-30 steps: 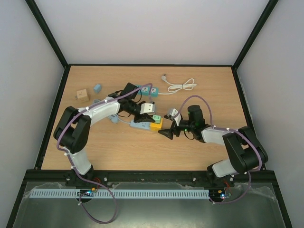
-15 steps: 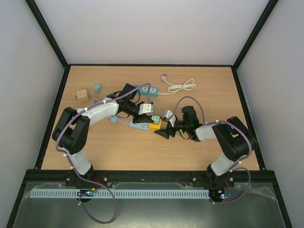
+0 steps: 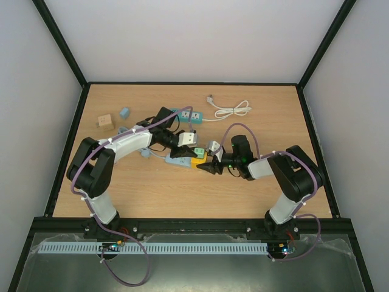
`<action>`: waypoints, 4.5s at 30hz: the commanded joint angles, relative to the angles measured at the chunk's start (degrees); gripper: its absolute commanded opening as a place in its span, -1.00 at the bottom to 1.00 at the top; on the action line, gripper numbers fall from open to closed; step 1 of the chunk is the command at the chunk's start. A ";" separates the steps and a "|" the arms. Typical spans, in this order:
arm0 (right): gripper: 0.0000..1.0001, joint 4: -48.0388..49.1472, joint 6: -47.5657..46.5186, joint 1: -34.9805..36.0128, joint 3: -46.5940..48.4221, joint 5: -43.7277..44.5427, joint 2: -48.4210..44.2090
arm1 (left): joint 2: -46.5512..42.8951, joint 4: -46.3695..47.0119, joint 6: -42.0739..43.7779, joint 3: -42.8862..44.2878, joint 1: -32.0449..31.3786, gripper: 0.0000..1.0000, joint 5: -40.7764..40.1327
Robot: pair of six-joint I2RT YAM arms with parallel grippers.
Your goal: Pull the plug off the socket
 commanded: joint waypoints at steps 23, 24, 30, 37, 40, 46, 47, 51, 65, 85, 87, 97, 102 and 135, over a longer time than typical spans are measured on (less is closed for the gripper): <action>-0.62 -1.71 -4.66 0.92 1.74 -2.22 2.55 | -4.36 6.63 -6.74 -3.79 -1.62 -0.50 0.58; -0.66 -1.74 -4.61 0.92 1.77 -2.19 2.59 | -4.56 6.83 -7.30 -3.73 -1.31 -0.52 1.21; -0.87 -3.48 -4.92 1.05 2.61 -2.23 3.04 | -5.41 7.32 -9.34 -3.40 -0.05 -0.61 3.87; -0.97 -6.28 -5.35 1.27 4.16 -2.15 3.86 | -6.47 7.28 -9.25 -3.73 1.36 -0.66 5.29; -0.97 -7.58 -5.27 1.33 4.93 -2.12 4.41 | -7.02 7.19 -8.36 -3.92 1.52 -0.68 5.04; -0.97 -8.78 -5.06 1.36 5.89 -1.48 4.99 | -7.84 4.66 -4.42 -2.82 1.63 -0.68 2.64; -0.97 -8.70 -4.95 1.44 5.90 -1.43 5.07 | -7.97 4.30 -3.96 -2.60 1.67 -0.68 2.35; -0.97 -9.11 -4.66 1.54 6.32 -1.01 5.48 | -8.19 3.45 -2.78 -1.88 2.19 -0.68 1.66; -0.97 -10.76 -5.34 2.15 7.09 -0.45 6.09 | -9.53 7.09 -10.22 -3.21 7.19 -0.69 9.25; -0.97 -11.33 -6.33 2.24 7.02 -0.57 5.94 | -3.12 5.66 -26.37 3.53 25.06 -0.61 -4.50; -0.97 -11.26 -6.33 2.23 6.99 -0.61 5.93 | -0.46 4.43 -27.67 5.43 26.92 -0.61 -6.50; -0.97 -11.33 -6.50 2.24 7.03 -0.91 5.92 | 11.62 2.16 -31.72 12.67 31.18 -0.50 -14.02; -0.97 -11.37 -6.50 2.24 7.03 -1.05 5.91 | 16.67 0.49 -33.78 16.86 32.71 -0.50 -12.23; -0.97 -11.84 -6.94 2.33 7.21 -1.31 6.13 | 21.02 -1.24 -37.22 21.70 35.53 0.38 -13.90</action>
